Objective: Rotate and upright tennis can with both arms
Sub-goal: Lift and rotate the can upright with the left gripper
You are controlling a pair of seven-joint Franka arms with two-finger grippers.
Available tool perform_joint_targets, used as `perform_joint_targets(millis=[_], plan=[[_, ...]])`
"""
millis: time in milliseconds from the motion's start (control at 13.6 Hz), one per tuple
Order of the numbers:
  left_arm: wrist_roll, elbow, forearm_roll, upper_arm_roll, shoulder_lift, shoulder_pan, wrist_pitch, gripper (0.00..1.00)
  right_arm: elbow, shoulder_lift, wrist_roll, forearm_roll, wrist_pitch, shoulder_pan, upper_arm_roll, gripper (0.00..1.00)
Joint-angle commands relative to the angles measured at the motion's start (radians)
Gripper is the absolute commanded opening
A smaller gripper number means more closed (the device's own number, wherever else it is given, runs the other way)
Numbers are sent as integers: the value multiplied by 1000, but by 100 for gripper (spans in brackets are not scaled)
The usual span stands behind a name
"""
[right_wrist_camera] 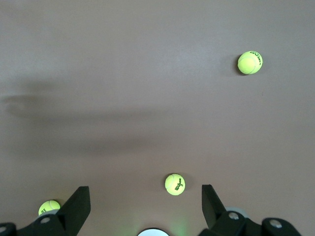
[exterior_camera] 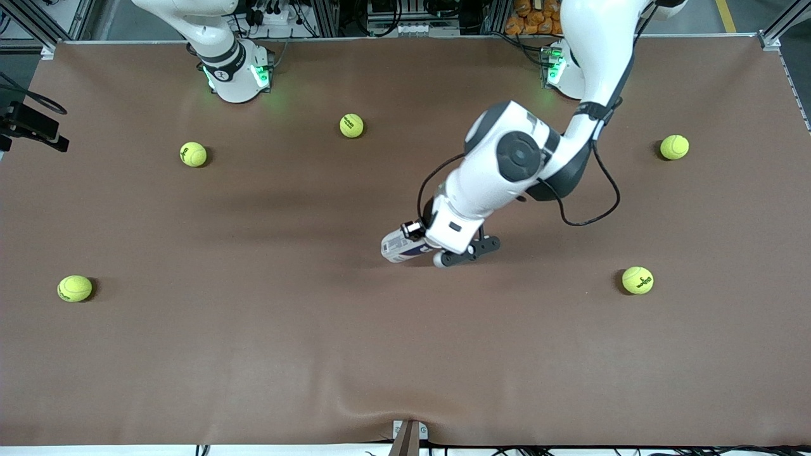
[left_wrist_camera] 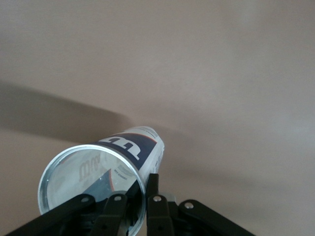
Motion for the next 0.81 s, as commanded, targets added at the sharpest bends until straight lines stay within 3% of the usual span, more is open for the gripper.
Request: perform_joint_targets(millis=[0, 221, 515, 735], plan=[[-125, 61, 153, 21, 8, -64, -82, 0, -14, -22, 2, -13, 3, 17, -14, 100], [-208, 64, 187, 67, 20, -154, -87, 0, -14, -22, 2, -10, 1, 13, -16, 100], [-239, 113, 185, 261, 75, -343, -203, 0, -14, -14, 2, -7, 3, 7, -16, 100], [-267, 113, 185, 292, 97, -386, -209, 0, -19, -15, 2, -7, -3, 7, -16, 100]])
